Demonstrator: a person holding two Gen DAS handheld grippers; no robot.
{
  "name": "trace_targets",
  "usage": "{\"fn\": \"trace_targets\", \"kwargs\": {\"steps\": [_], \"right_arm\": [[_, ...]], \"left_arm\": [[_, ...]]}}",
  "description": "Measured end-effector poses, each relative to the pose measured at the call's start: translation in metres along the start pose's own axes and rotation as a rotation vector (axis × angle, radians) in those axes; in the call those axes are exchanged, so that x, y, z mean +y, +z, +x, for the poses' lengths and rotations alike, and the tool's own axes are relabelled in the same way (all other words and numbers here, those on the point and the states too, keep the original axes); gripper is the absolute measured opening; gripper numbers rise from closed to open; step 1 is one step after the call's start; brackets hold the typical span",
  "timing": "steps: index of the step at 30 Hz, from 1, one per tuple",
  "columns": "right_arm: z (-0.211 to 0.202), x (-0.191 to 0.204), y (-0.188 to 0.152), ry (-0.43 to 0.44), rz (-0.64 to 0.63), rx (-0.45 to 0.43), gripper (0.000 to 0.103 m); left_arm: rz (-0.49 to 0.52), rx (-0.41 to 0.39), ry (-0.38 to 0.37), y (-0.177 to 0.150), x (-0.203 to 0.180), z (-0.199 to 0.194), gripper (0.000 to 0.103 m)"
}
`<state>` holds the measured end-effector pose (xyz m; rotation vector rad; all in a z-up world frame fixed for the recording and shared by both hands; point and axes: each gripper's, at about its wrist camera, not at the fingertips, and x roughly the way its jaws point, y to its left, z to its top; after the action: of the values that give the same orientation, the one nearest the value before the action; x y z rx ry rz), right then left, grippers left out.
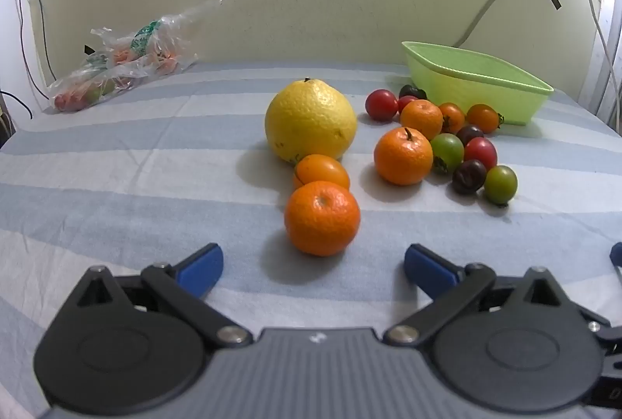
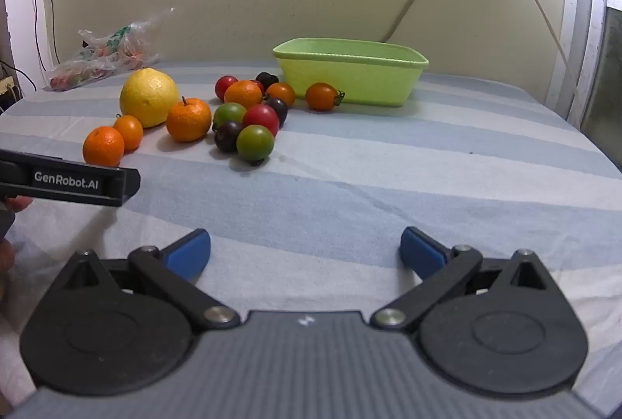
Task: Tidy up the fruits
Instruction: 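Grasp a mandarin with the left gripper while the right gripper grasps another mandarin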
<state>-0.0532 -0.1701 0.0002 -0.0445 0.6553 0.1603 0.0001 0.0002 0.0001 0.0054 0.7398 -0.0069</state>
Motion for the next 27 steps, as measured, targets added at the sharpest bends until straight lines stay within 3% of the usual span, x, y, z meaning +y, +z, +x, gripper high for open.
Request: {"fn": "trace_targets", "kwargs": {"steps": [5, 11, 13, 14, 16, 22, 24, 27], "right_arm": [[-0.003, -0.007, 0.000, 0.038, 0.014, -0.003, 0.103], [-0.009, -0.014, -0.001, 0.104, -0.059, 0.011, 0.103], [-0.010, -0.013, -0.002, 0.124, -0.077, 0.009, 0.103], [-0.011, -0.012, -0.001, 0.140, -0.083, 0.005, 0.099], [-0.007, -0.014, 0.008, 0.190, -0.079, 0.012, 0.076], [0.006, 0.037, 0.038, 0.348, -0.243, -0.031, 0.039], [0.020, 0.045, 0.052, 0.384, -0.220, -0.014, 0.029], [0.033, 0.048, 0.072, 0.427, -0.126, -0.007, 0.020]], "left_arm": [[0.038, -0.027, -0.038, -0.005, 0.005, -0.003, 0.103], [0.044, -0.050, -0.245, -0.013, 0.041, -0.009, 0.103], [0.025, -0.053, -0.257, -0.013, 0.049, -0.015, 0.103], [0.017, -0.053, -0.259, -0.013, 0.054, -0.016, 0.103], [0.002, -0.078, -0.294, -0.011, 0.065, -0.020, 0.099], [0.026, -0.146, -0.385, 0.010, 0.068, -0.030, 0.075], [0.055, -0.141, -0.394, 0.015, 0.059, -0.024, 0.067], [0.127, -0.141, -0.341, 0.012, 0.041, -0.013, 0.058]]}}
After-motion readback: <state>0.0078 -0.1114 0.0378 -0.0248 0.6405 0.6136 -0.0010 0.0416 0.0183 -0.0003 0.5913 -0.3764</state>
